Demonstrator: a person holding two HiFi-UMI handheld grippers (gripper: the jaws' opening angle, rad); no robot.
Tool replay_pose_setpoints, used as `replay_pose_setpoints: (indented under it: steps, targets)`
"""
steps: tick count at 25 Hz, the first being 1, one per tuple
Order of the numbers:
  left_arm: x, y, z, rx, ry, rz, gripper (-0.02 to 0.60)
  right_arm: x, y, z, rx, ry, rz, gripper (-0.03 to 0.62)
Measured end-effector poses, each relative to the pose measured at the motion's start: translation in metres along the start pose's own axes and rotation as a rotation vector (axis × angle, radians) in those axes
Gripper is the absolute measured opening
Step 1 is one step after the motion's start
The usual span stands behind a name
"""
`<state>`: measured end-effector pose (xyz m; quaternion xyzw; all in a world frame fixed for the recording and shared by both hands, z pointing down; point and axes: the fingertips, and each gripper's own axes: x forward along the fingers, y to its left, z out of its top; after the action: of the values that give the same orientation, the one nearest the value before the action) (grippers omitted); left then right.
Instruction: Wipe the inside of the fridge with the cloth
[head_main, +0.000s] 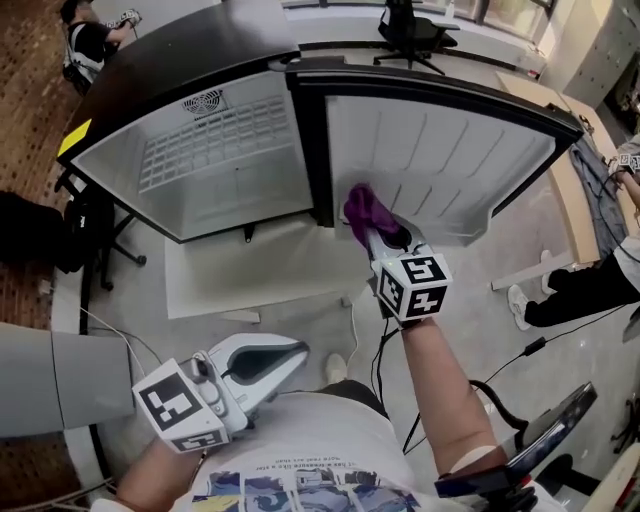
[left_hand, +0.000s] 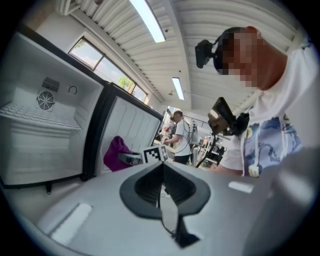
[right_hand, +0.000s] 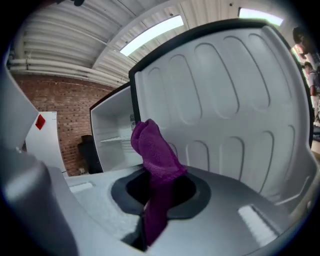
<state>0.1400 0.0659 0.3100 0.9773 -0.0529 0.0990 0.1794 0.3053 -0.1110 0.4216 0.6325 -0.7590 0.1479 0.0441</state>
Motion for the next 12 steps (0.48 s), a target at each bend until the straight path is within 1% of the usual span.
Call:
replay_pose_setpoints:
  steps: [2, 4, 8, 12]
  targets:
    - [-0.009, 0.002, -0.002, -0.003, 0.002, 0.017, 0.008, 0.013, 0.002, -0.016, 0.023, 0.019, -0.012, 0.052]
    - [-0.016, 0.004, -0.003, -0.004, 0.002, 0.032, 0.008, 0.022, 0.001, -0.032, 0.015, 0.041, -0.034, 0.052]
    - [-0.024, 0.005, -0.005, -0.005, 0.008, 0.048, 0.008, 0.026, -0.006, -0.050, -0.066, 0.071, -0.084, 0.052]
    - [-0.021, 0.002, -0.005, 0.001, 0.013, 0.036, 0.008, 0.018, -0.024, -0.056, -0.121, 0.080, -0.136, 0.052]
